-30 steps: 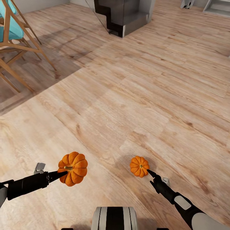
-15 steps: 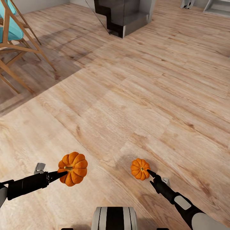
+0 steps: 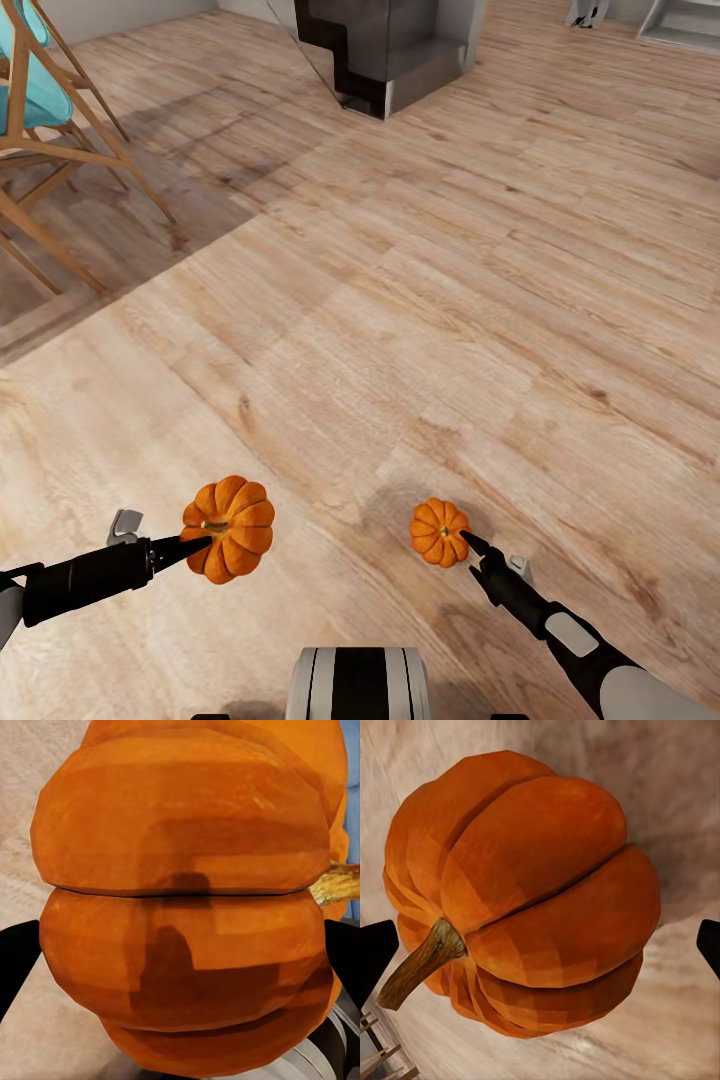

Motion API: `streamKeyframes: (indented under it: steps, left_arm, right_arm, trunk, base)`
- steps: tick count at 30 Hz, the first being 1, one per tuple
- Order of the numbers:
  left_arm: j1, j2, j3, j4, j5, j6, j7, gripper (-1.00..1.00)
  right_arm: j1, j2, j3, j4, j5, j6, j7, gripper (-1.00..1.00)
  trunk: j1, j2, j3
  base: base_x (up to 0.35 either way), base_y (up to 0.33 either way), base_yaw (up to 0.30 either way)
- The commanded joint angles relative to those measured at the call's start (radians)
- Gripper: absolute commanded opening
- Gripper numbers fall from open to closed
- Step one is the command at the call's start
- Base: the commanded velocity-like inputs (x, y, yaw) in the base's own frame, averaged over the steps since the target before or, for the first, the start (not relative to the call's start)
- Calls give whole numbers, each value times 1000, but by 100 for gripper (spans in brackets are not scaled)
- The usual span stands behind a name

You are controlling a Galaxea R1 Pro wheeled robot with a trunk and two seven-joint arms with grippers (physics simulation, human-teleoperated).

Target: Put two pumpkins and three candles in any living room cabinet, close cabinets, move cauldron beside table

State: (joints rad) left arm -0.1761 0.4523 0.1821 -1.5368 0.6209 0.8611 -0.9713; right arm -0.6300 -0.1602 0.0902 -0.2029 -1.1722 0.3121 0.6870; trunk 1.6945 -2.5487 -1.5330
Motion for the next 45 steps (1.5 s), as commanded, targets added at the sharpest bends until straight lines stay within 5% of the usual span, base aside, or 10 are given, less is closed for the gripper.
streamKeyframes:
  steps: [1,17,45]
  left_arm:
    - [0,0,0,0,2,4,1,-100]
    - [0,0,0,0,10,4,0,-100]
    - [0,0,0,0,11,6,0,-100]
  right_arm:
    - [0,-1,8,0,-10,4,2,100]
    - [0,-1,8,0,-10,4,2,100]
    - [0,-1,10,-9,-8,2,-36,100]
  trunk:
    - [0,0,-1]
    - [4,-2,-35]
    - [4,-2,-35]
  base:
    - [0,0,0]
    - [0,0,0]
    - [0,34,0]
